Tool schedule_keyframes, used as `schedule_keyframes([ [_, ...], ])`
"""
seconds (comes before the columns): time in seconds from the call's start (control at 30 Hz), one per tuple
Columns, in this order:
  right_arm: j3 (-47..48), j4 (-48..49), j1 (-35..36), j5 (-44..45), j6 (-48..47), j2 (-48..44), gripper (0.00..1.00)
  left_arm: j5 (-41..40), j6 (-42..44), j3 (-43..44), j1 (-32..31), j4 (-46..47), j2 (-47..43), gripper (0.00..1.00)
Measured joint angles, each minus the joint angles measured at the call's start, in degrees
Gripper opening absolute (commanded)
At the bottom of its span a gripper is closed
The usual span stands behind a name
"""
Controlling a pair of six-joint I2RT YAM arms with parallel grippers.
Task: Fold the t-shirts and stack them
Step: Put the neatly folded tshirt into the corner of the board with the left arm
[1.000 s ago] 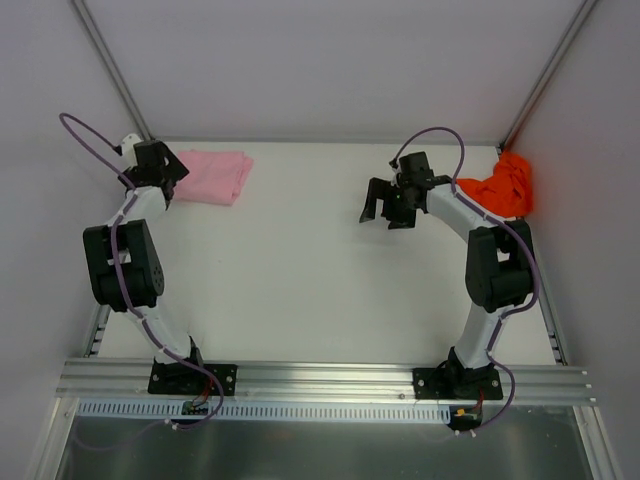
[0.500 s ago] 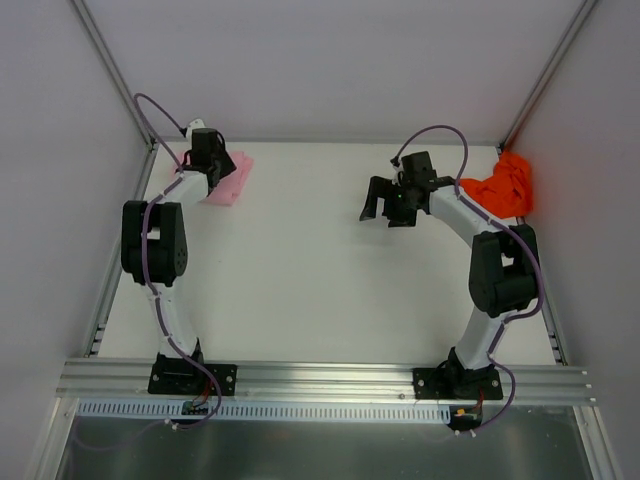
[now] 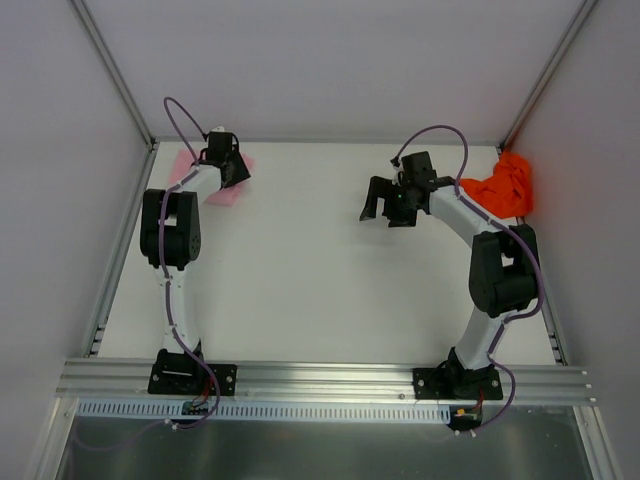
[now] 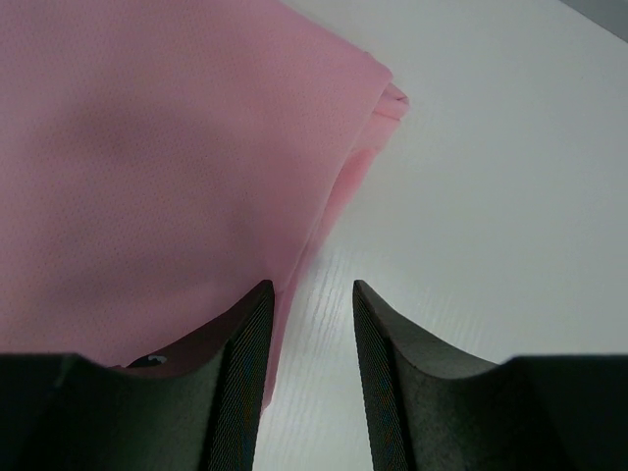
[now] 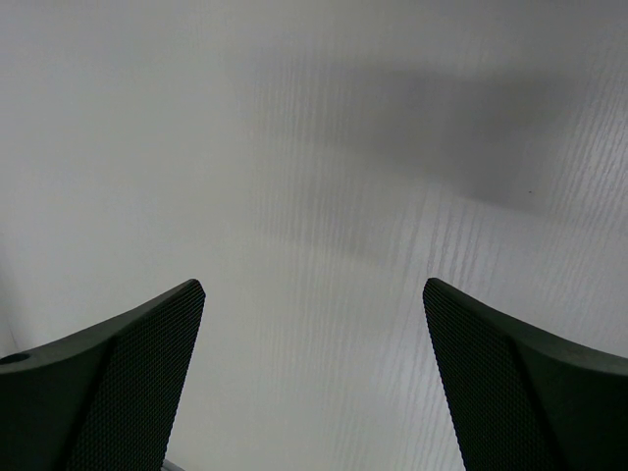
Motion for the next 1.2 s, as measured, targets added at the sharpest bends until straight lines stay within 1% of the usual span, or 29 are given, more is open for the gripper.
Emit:
schedule_keyframes([
  [0.27, -0.02, 0.00, -0.07, 0.02, 0.00, 0.00, 0.97, 1.18, 0.63, 2.47, 0.00, -5.25, 0.02, 0.36],
  [0.37, 0.00, 0.00, -0.07, 0.00, 0.00, 0.00, 0.97, 3.19, 2.56, 2.58, 0.00, -6.58, 0.02, 0.41],
  [0.47, -0.02, 0.00, -0.07, -0.02, 0.00, 0.00, 0.97, 3.34, 3.56, 2.58, 0.00, -6.93, -0.15, 0.44],
  [0.57, 0.00, 0.00, -0.07, -0.04, 0.00, 0.00, 0.97, 2.51, 6.36, 3.58, 0.00, -8.13, -0.79, 0.46],
  [0.73, 0.04, 0.00, -0.07, -0.07, 0.00, 0.00, 0.97, -0.85, 12.83, 10.86, 0.00, -10.93, -0.74, 0.46],
  [0.9, 0.04, -0.02, -0.07, -0.07, -0.09, 0.00, 0.97, -4.37, 19.63, 13.75, -0.02, -12.57, -0.31, 0.47],
  [1.07, 0.42, -0.15, -0.07, -0.09, -0.24, 0.00, 0.97, -4.00, 25.88, 15.78, -0.35, -14.75, 2.12, 0.47],
  [1.2, 1.16, -0.28, -0.09, -0.04, -0.26, 0.00, 0.97, -2.16, 30.23, 16.31, -1.79, -16.28, 4.68, 0.47],
])
